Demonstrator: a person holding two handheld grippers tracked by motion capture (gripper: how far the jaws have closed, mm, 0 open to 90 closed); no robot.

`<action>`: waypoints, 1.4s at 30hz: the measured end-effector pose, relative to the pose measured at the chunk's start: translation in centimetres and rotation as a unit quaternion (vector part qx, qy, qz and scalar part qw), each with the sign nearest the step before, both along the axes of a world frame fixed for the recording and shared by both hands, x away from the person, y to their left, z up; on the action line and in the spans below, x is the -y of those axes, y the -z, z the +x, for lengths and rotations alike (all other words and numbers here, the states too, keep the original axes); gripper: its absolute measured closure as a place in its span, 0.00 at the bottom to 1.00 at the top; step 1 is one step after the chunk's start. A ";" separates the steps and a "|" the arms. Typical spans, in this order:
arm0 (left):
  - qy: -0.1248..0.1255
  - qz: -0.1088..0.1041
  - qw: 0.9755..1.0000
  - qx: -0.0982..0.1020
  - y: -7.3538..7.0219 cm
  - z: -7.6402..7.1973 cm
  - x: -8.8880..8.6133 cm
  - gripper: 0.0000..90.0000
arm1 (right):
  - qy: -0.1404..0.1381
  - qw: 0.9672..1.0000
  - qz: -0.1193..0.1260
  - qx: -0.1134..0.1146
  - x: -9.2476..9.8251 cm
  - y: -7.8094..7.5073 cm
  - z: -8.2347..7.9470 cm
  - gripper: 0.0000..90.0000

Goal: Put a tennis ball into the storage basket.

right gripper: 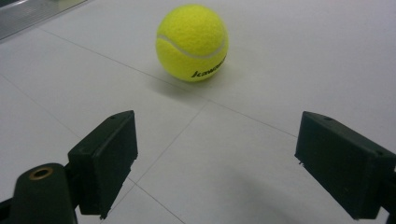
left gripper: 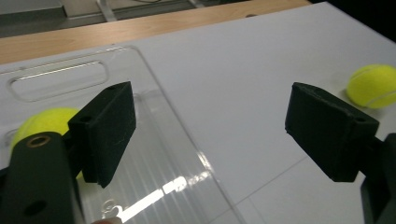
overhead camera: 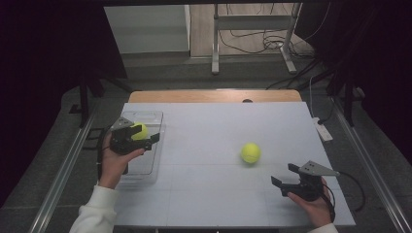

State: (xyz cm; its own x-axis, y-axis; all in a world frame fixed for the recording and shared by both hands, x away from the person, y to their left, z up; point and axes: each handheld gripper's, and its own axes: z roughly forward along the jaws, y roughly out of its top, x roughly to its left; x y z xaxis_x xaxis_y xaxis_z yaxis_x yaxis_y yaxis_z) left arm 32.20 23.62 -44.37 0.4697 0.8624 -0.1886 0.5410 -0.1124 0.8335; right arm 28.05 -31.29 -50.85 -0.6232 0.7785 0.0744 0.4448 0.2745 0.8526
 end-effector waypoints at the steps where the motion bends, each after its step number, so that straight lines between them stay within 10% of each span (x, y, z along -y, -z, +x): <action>1: 0.002 -0.004 1.000 0.001 0.0 -0.2 0.0 0.19 | 0.000 1.000 -0.002 -0.001 -0.1 0.0 0.0 0.14; 9: 0.017 -0.030 0.999 0.005 -0.1 -1.1 0.4 0.20 | 0.000 1.000 0.001 0.000 0.1 0.0 0.0 0.15; 42: 0.098 -0.020 0.995 0.021 -0.7 -2.4 5.6 0.20 | -0.005 1.000 -0.002 0.004 0.0 -0.1 0.0 0.15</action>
